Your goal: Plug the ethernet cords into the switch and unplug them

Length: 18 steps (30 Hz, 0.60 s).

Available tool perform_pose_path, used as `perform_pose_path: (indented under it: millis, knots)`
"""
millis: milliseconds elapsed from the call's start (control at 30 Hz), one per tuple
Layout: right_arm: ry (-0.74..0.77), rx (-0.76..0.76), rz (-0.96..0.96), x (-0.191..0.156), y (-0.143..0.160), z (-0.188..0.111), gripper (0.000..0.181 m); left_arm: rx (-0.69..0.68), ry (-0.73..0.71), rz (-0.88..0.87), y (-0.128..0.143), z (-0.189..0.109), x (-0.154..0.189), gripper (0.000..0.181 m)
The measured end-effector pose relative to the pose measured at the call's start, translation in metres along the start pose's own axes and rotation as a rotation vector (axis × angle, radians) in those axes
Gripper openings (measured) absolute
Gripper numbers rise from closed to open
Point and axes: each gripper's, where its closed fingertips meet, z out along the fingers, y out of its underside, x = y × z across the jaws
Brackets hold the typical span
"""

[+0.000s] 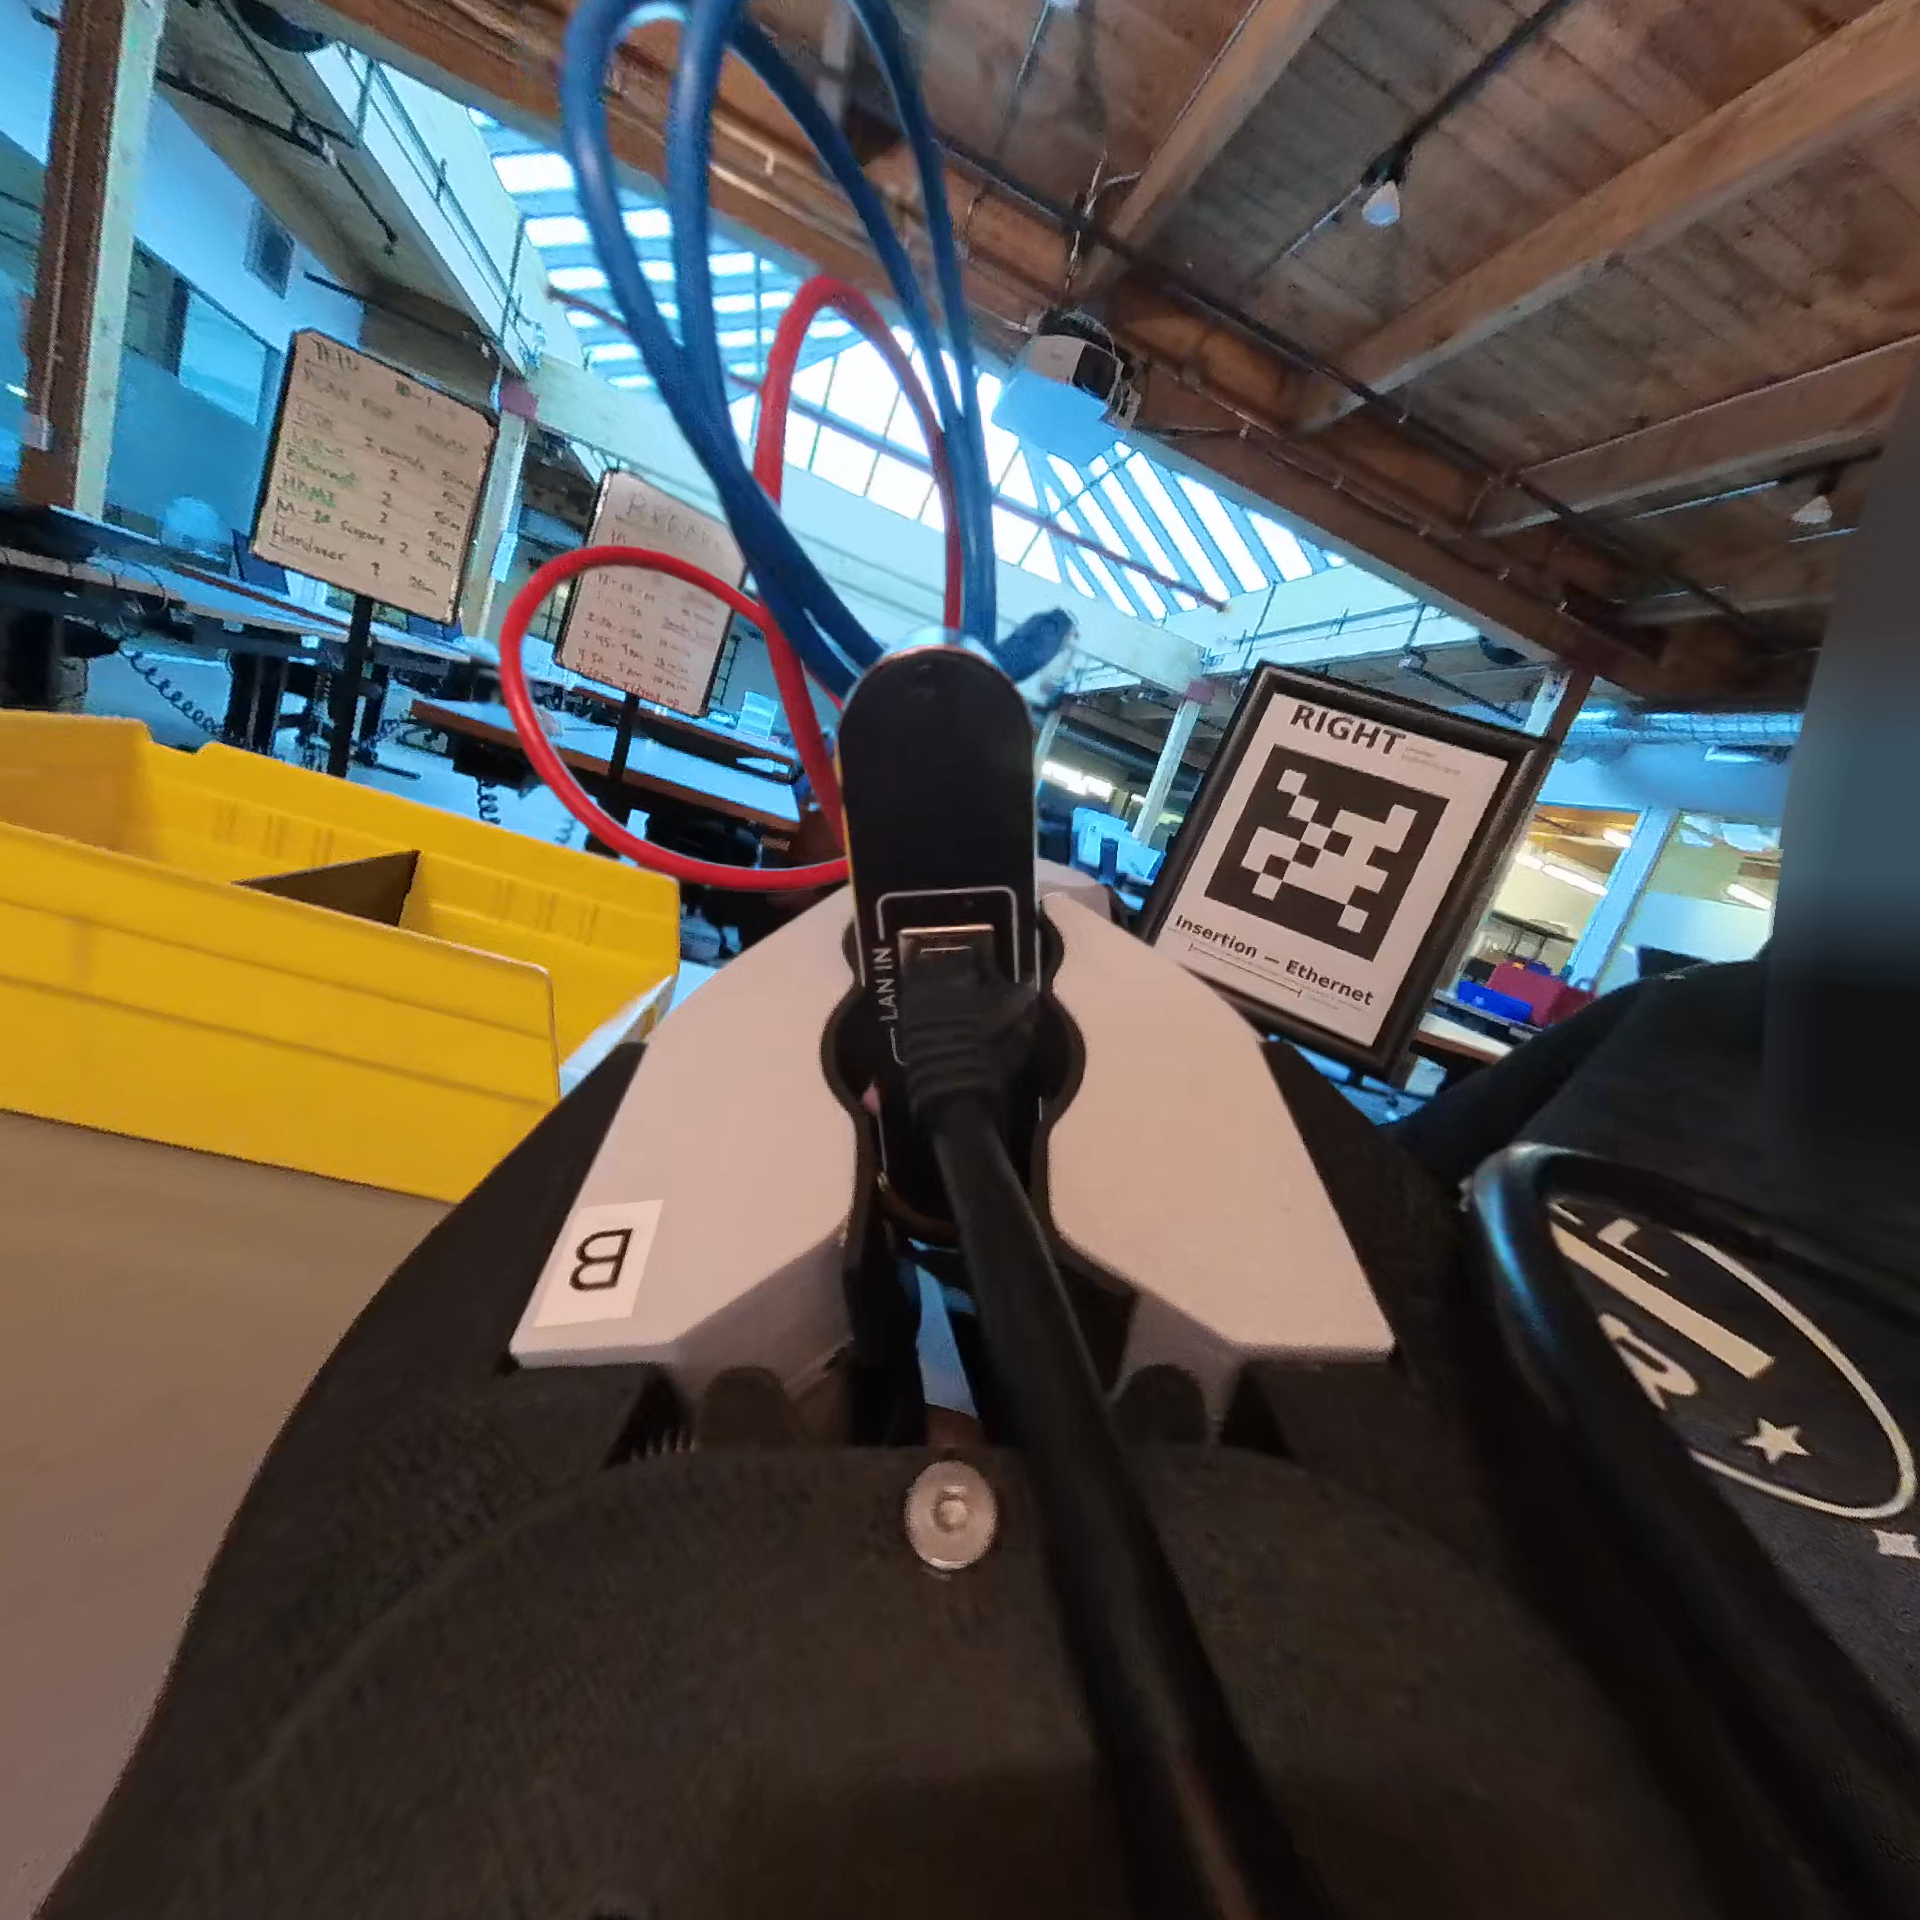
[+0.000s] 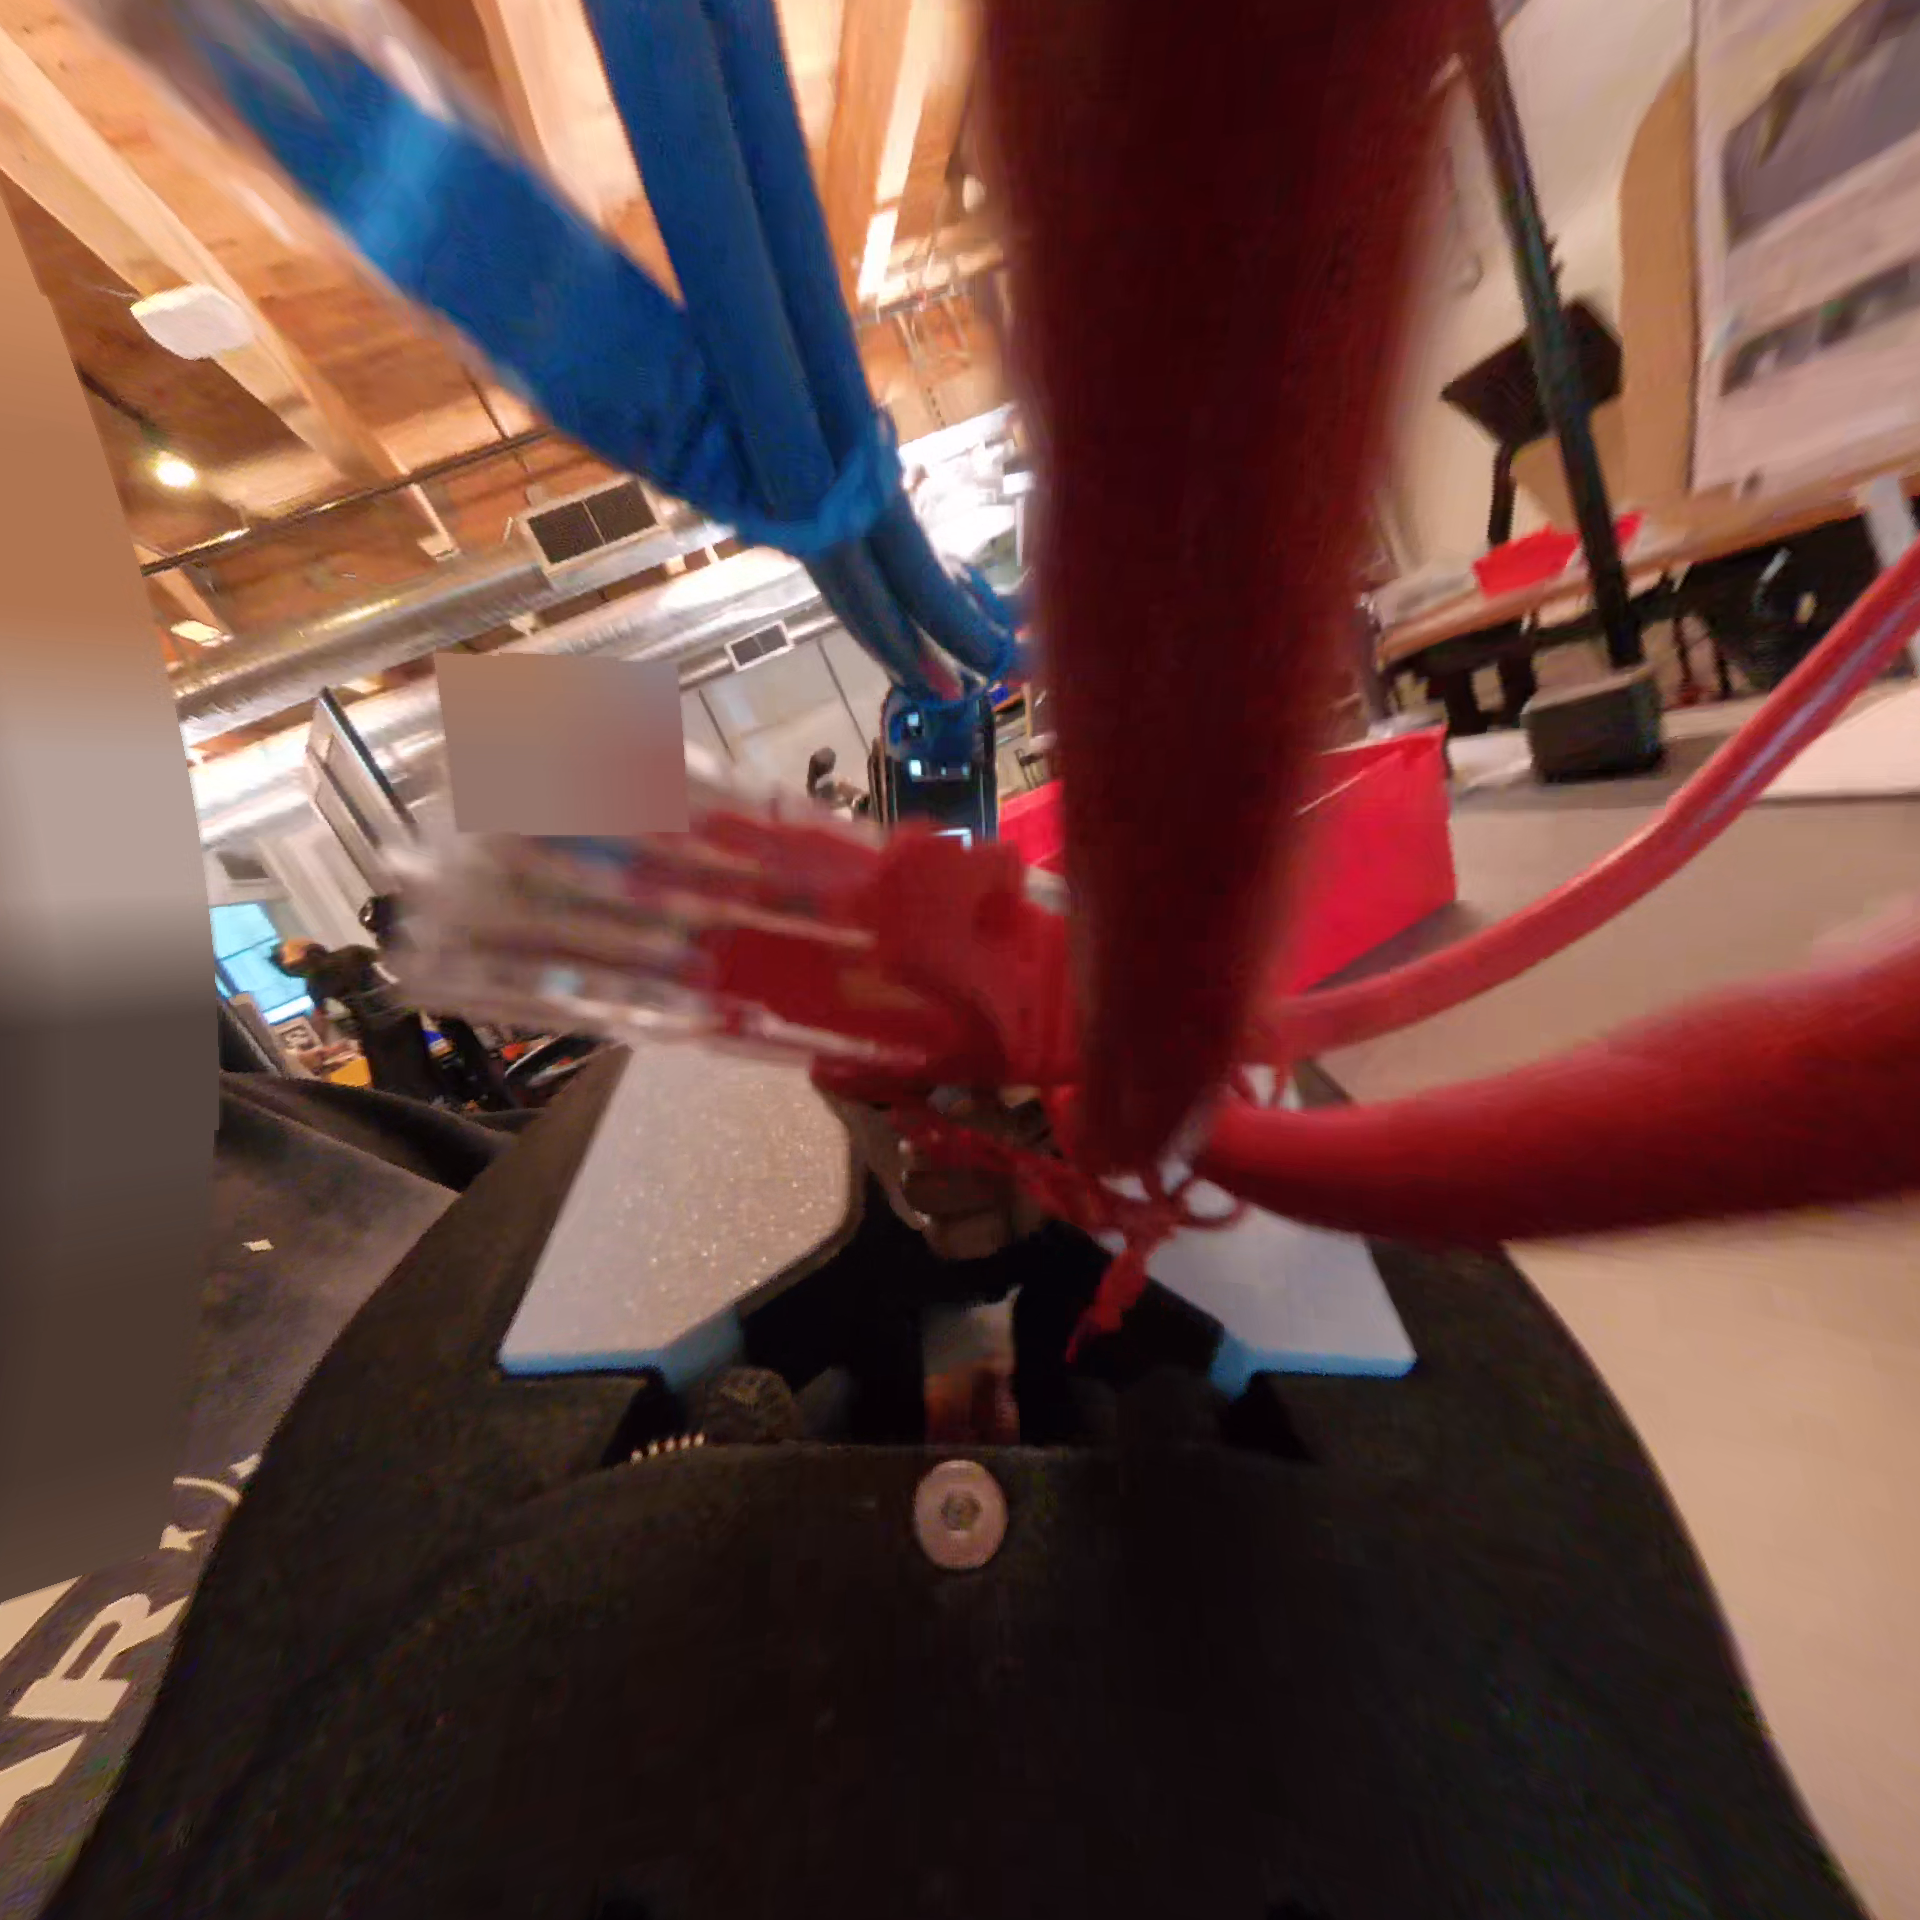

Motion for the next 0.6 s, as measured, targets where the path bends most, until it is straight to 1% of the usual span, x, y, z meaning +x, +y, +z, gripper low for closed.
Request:
perform_pose_path:
  millis: [33, 133, 267, 467, 533, 567, 600]
  knots:
    - [0.003, 0.012, -0.030, -0.001, -0.005, -0.004, 0.045, 0.013, 0.007, -0.003, -0.003, -0.002, 0.001, 0.025]
    - [0.023, -0.066, -0.147, -0.001, -0.004, -0.013, 0.051, 0.032, 0.032, 0.012, -0.006, -0.005, 0.004, 0.025]
    - [0.022, -0.093, -0.251, -0.008, 0.004, -0.010, 0.035, 0.039, 0.058, 0.111, -0.006, -0.005, 0.013, 0.026]
    - [-0.042, -0.151, -0.385, -0.024, 0.013, -0.008, 0.072, 0.036, 0.105, 0.253, -0.004, -0.004, 0.030, 0.026]
    - [-0.031, -0.166, -0.450, -0.026, 0.014, -0.009, 0.072, 0.028, 0.116, 0.279, -0.003, -0.004, 0.034, 0.026]
    - [-0.023, -0.166, -0.478, -0.027, 0.014, -0.009, 0.079, 0.025, 0.113, 0.301, -0.003, -0.004, 0.034, 0.026]
    - [-0.017, -0.166, -0.498, -0.027, 0.014, -0.008, 0.073, 0.027, 0.114, 0.316, -0.002, -0.004, 0.035, 0.026]
